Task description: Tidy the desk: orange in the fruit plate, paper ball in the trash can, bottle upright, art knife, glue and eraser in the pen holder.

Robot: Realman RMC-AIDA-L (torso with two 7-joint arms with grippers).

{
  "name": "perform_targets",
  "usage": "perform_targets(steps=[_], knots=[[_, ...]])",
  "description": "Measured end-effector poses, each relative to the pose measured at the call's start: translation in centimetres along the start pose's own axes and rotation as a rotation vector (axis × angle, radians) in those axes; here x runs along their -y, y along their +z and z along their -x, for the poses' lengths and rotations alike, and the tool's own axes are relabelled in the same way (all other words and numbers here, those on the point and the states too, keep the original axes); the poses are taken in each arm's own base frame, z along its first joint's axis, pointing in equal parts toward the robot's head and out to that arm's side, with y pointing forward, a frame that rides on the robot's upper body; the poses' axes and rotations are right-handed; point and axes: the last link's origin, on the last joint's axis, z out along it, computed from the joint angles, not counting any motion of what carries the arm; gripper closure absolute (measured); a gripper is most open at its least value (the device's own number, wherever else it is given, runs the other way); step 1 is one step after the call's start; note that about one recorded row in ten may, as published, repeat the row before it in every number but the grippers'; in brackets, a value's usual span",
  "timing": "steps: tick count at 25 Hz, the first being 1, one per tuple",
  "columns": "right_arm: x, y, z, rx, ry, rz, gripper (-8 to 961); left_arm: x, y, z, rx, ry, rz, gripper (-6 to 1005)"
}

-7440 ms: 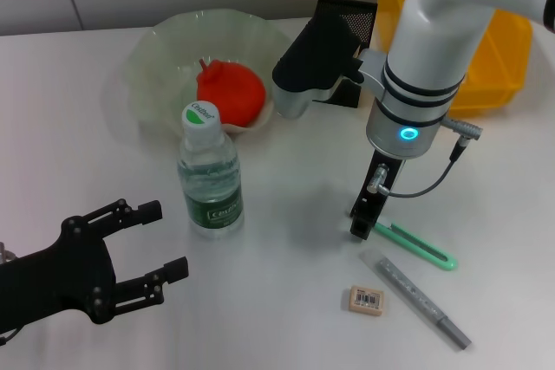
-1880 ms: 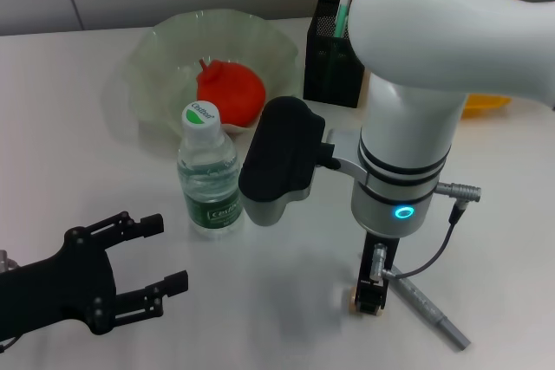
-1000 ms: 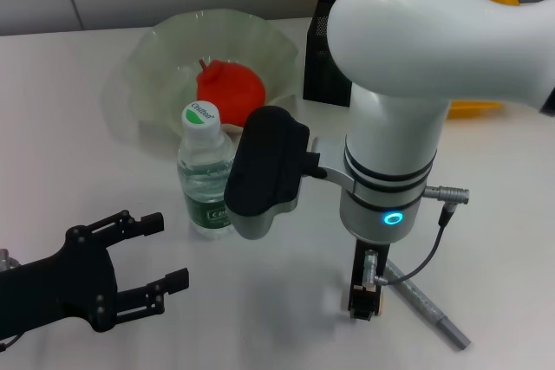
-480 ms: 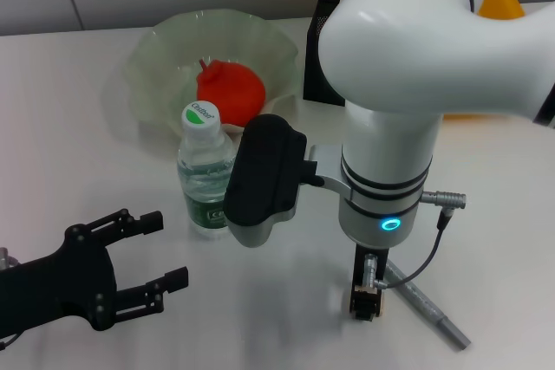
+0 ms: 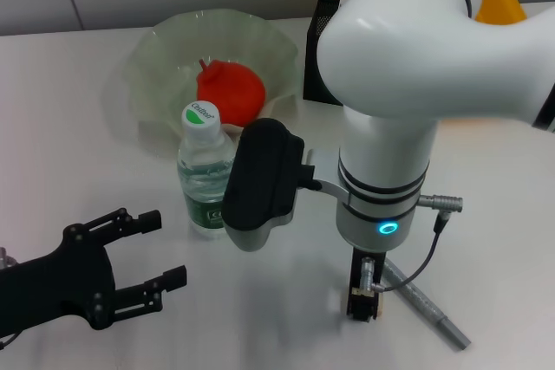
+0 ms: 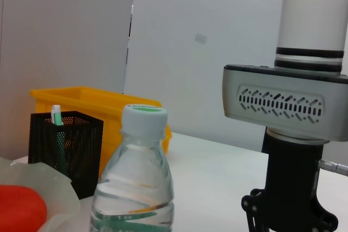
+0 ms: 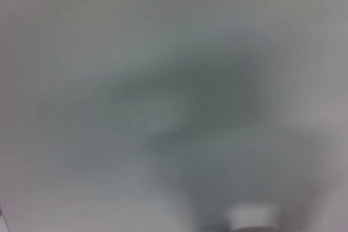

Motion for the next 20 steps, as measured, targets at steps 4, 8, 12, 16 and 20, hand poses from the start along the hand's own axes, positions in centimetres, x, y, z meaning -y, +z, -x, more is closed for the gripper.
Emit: perform_targets(steps=[4,8,12,16,20], knots=[[0.0,0.0,-0.1,-0.005,0.002,0.004,662,0.1,-0.1,0.0,-0.002,0.0,-0.007,199],[0.0,-0.2,-0.2,0.0,0.009,0.01,699,0.1,-0.2,0.0,-0.003,-0.002,-0.012,199],[1.1,-2.1,-0.8,0.033,0.047,-0.006,697,0.1,-0.2,0.0,-0.003,-0.001,-0.011,199],[3.9,-5.9,-2.5,0.119,0.128,-0.09,696,0.2,-0.2,-0.1,-0.003,0.001,-0.012,199],[7.1,-9.8,-4.6,0.265,0.196,-0.192,694,0.1,-0.2,-0.1,-0.004,0.0,-0.011,199]])
